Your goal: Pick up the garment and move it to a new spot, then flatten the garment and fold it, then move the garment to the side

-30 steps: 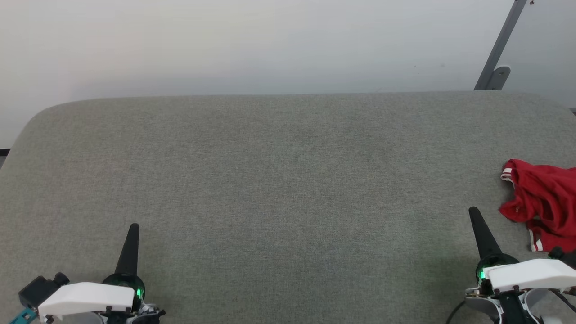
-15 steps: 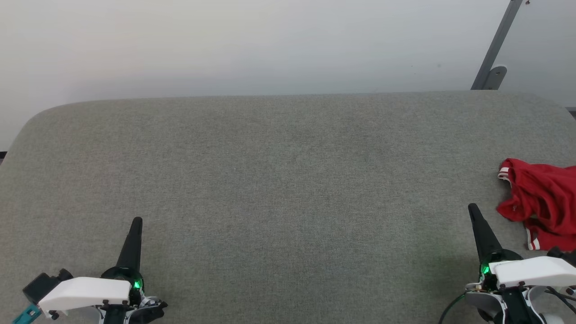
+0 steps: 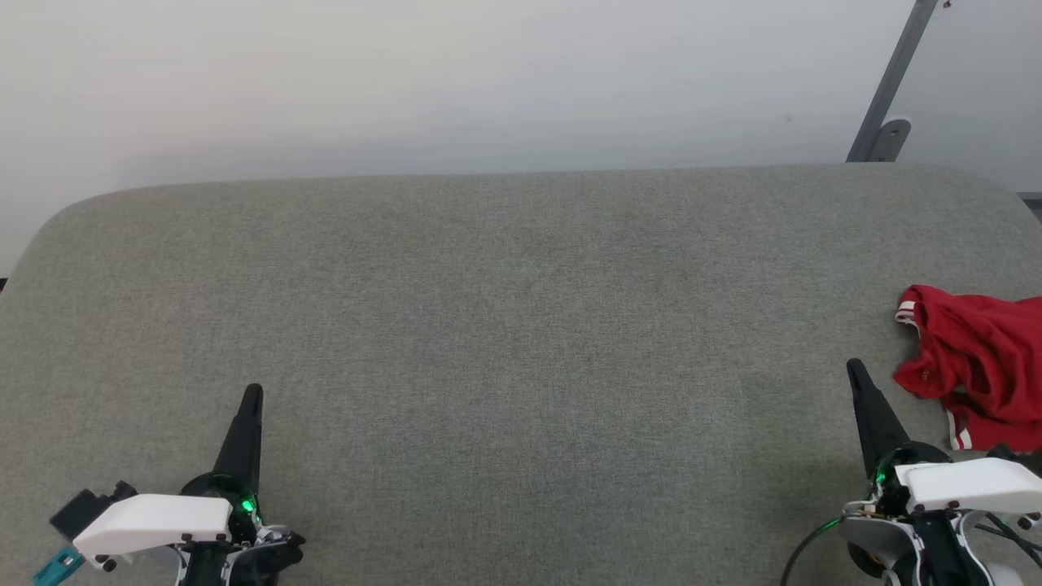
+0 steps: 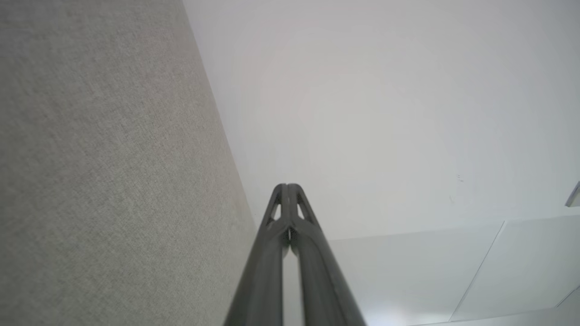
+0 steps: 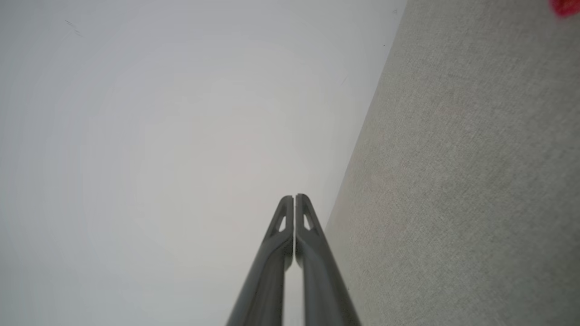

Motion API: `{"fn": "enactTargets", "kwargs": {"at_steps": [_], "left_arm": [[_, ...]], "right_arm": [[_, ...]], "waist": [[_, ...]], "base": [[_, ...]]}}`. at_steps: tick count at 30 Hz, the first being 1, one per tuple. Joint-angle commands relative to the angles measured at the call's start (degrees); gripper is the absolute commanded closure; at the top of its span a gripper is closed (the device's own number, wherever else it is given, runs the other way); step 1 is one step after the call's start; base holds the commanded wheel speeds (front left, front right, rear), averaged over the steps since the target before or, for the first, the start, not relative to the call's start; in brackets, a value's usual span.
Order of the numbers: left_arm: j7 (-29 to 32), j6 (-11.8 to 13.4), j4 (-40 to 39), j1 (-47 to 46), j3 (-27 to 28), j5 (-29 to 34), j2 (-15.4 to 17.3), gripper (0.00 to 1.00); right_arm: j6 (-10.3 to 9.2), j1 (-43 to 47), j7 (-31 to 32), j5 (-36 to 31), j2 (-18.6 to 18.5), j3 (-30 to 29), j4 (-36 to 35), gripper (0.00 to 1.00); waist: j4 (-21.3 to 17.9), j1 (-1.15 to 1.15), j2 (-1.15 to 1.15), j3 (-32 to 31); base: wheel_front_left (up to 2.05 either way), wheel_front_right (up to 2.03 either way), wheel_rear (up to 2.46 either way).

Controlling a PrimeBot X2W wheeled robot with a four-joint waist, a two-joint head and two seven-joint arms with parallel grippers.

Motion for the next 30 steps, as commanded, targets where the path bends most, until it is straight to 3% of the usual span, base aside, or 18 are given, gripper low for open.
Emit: {"fn": "enactTargets", "kwargs": {"at_steps": [1,18,30], "left_arm": [[0.42,0.10,-0.01,-1.04,0.33,-1.23,0.04,1.00],[2.39,0.12,0.73,-2.31,1.04,-6.95,-1.11,1.00],[2.39,0.12,0.71,-2.23,1.18,-6.64,-1.18,1.00]], "right_arm": [[-0.01,-0.57,0.16,1.15,0.08,-0.12,0.05,1.00],[-0.02,-1.45,1.31,8.42,0.15,-0.17,0.79,1.00],[-0.02,-1.36,1.20,8.16,0.16,-0.13,0.77,1.00]], "waist": [[-0.03,0.00,0.00,-0.01],[-0.56,0.00,0.00,-0.15],[-0.56,0.00,0.00,-0.15]], "base": [[0.00,0.00,0.00],[0.00,0.00,0.00],[0.00,0.00,0.00]]}}
